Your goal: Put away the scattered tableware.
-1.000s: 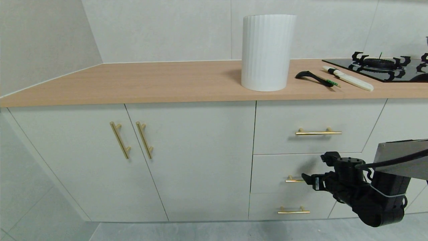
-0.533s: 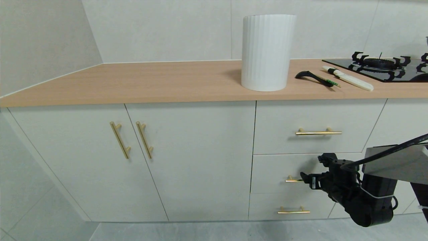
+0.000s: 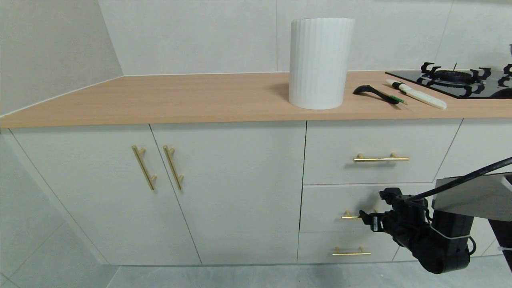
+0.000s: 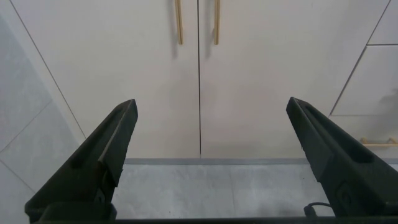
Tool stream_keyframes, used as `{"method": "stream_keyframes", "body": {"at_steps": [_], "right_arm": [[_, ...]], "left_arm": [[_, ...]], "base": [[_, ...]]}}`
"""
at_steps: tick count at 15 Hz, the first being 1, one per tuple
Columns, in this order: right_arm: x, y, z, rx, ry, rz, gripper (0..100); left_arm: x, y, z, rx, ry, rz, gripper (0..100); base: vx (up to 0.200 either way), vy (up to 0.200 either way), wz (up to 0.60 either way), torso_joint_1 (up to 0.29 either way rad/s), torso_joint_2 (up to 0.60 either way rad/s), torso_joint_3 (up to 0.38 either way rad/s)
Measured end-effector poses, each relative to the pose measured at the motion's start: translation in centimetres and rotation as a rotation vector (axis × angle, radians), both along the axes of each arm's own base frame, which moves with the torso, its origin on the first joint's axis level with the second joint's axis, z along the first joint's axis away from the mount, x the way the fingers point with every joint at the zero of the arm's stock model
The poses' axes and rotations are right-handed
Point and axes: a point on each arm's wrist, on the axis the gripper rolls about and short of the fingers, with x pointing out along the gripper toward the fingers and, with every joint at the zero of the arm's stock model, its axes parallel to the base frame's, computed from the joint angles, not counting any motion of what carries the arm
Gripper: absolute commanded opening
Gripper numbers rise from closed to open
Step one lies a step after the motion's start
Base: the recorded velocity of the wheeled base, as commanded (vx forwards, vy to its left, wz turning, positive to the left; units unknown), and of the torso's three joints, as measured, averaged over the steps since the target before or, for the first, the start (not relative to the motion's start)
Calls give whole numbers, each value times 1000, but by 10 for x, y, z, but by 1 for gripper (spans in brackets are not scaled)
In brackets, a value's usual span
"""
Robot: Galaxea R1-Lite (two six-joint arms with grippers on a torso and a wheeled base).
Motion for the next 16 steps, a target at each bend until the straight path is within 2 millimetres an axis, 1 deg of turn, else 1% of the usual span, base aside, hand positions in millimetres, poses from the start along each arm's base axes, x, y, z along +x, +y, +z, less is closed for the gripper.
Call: {"method": "stream_keyframes", "body": {"at_steps": [5, 7, 8, 9, 11, 15, 16], "right_arm": [[-4, 0, 0, -4, 19, 2, 100], [-11, -1, 5, -6, 61, 10, 100], [-19, -1, 11, -3, 111, 26, 100], [-26, -2, 21, 5, 160, 49, 100], [-40, -2, 51, 31, 211, 91, 100], [-65, -1, 132, 68, 86, 140, 100], [-73, 2, 147, 74, 55, 155, 100]], "left_arm": [[0, 0, 0, 0, 0, 0, 100], [0, 0, 0, 0, 0, 0, 100], [0, 0, 0, 0, 0, 0, 100], [0, 0, 0, 0, 0, 1, 100], [0, 0, 0, 0, 0, 0, 100], [0, 0, 0, 0, 0, 0, 100], [0, 0, 0, 0, 0, 0, 100]], "base": [[0, 0, 0, 0, 0, 0], [0, 0, 0, 0, 0, 0], [0, 0, 0, 0, 0, 0], [0, 0, 0, 0, 0, 0], [0, 0, 0, 0, 0, 0], [0, 0, 0, 0, 0, 0], [0, 0, 0, 0, 0, 0]]}}
